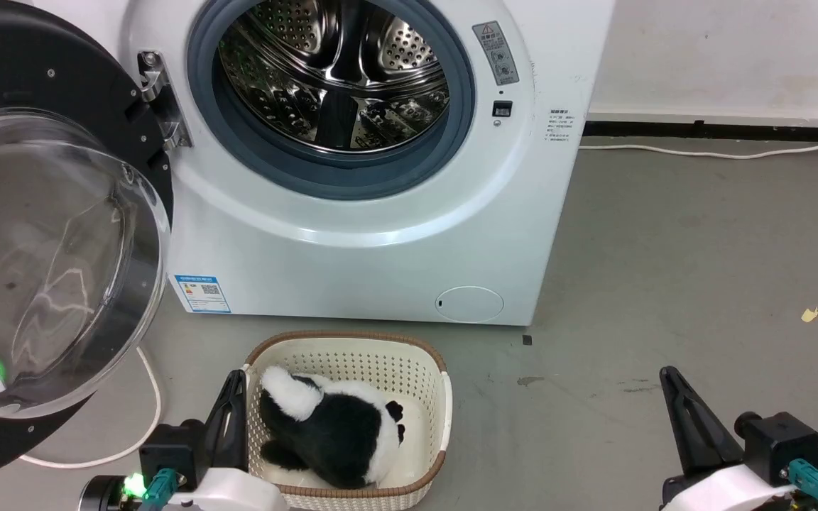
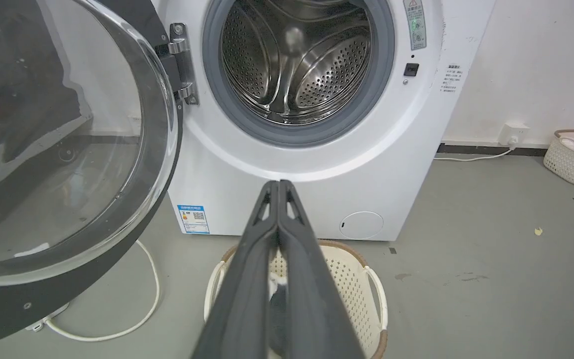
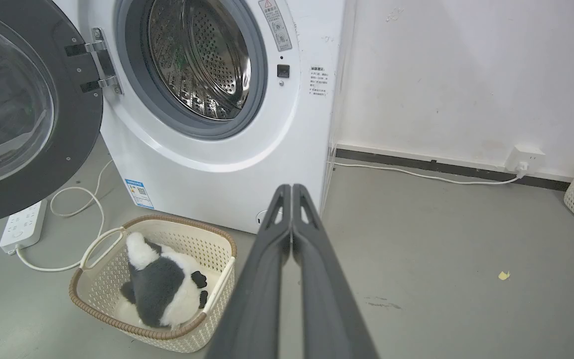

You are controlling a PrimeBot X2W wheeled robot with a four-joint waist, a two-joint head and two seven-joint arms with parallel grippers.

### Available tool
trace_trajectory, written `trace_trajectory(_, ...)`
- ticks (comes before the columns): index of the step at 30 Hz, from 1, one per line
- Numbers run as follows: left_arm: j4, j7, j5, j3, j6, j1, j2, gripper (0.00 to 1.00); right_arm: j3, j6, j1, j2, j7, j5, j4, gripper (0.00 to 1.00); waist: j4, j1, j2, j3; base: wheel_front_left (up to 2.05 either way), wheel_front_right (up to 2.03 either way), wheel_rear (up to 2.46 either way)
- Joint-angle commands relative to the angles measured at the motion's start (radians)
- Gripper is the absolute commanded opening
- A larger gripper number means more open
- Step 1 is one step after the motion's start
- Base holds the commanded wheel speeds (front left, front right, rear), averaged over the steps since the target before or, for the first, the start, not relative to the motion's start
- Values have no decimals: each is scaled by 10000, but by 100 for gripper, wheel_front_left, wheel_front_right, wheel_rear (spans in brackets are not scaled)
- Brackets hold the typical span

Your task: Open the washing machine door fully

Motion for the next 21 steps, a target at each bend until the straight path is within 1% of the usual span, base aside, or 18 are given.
trace_trajectory(1,-56,56,109,68,-45,-132,-11,0,26,7,-204,30,55,-81,-61,0,0,0,0,1,0,0,0)
trace_trajectory(21,-158,465,451,256,-192,-262,-51,0,102,8,-348,38,465,-252,-103,0,-10,0,0,18,0,0,0)
